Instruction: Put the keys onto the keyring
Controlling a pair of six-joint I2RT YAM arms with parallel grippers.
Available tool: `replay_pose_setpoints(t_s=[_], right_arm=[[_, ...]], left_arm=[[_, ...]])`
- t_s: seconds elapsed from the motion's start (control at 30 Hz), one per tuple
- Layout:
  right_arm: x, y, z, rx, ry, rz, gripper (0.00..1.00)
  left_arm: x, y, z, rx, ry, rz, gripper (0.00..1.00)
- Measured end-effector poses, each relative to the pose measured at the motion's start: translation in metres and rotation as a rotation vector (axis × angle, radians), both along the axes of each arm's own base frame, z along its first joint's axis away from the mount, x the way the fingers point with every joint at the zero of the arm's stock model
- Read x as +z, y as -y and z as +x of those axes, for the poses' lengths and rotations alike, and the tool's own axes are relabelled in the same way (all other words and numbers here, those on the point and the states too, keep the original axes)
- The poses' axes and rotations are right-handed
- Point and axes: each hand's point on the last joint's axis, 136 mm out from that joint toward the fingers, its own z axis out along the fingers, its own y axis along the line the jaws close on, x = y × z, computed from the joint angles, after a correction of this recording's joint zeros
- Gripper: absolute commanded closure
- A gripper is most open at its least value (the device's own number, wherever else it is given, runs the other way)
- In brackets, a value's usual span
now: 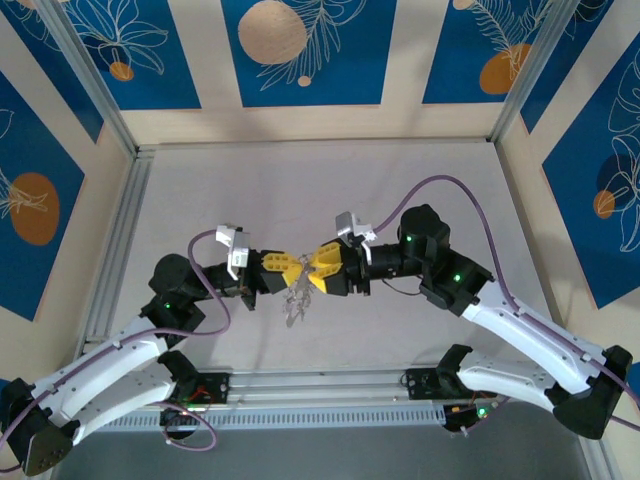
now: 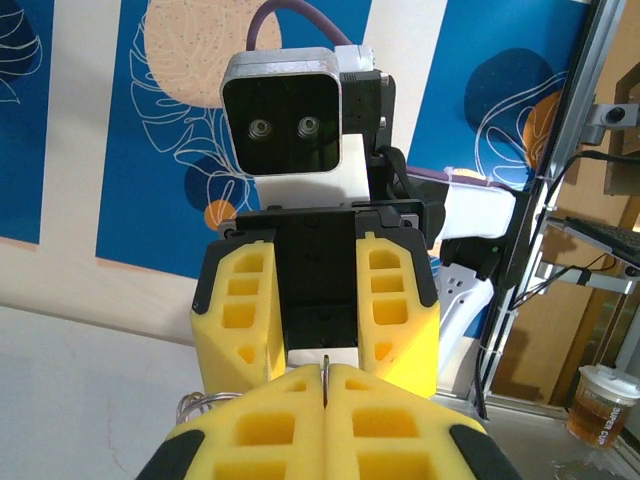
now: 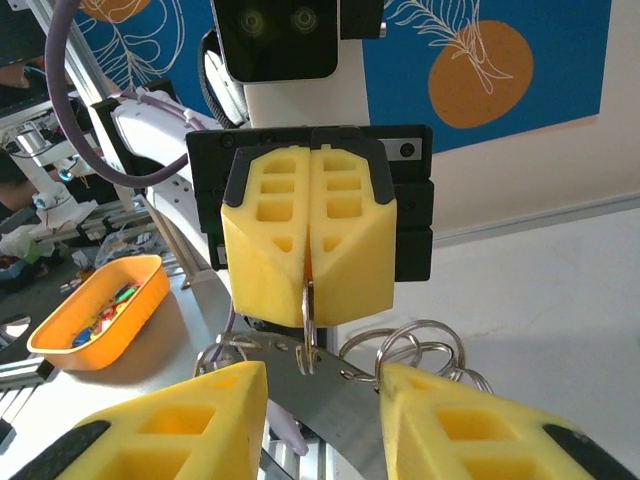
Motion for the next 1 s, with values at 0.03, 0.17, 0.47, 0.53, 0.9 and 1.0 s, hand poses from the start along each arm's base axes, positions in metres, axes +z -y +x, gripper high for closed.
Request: replay_pose_setpoints(t_s=[0.03, 0.17, 0.47, 0.53, 0.9, 1.0], right_arm=[[0.000, -0.001, 0.000, 0.002, 0.000, 0.002, 0.67], [0.004, -0.002, 0.000, 0.006, 0.003, 0.017, 0.72], [0.001, -0.008, 0.002, 0.026, -0.016, 0.017, 0.95], [0.002, -0.008, 0.001, 0.028, -0.015, 0.019, 1.00], [-0.007, 0.000, 0.007, -0.048, 0.010, -0.111, 1.00], [0.002, 0.003, 0.015, -0.096, 0.028, -0.176, 1.00]], left_arm=[[0.000, 0.000, 0.000, -0.001, 0.000, -0.001, 1.00], [0.002, -0.001, -0.001, -0.004, 0.001, -0.010, 1.00], [-0.003, 0.002, 0.002, -0.002, -0.012, -0.007, 1.00], [-0.002, 0.001, 0.002, -0.002, -0.009, -0.011, 1.00], [-0.008, -0.003, -0.002, 0.024, -0.016, 0.086, 0.63], [0.007, -0.013, -0.008, 0.059, 0.034, 0.118, 0.63]])
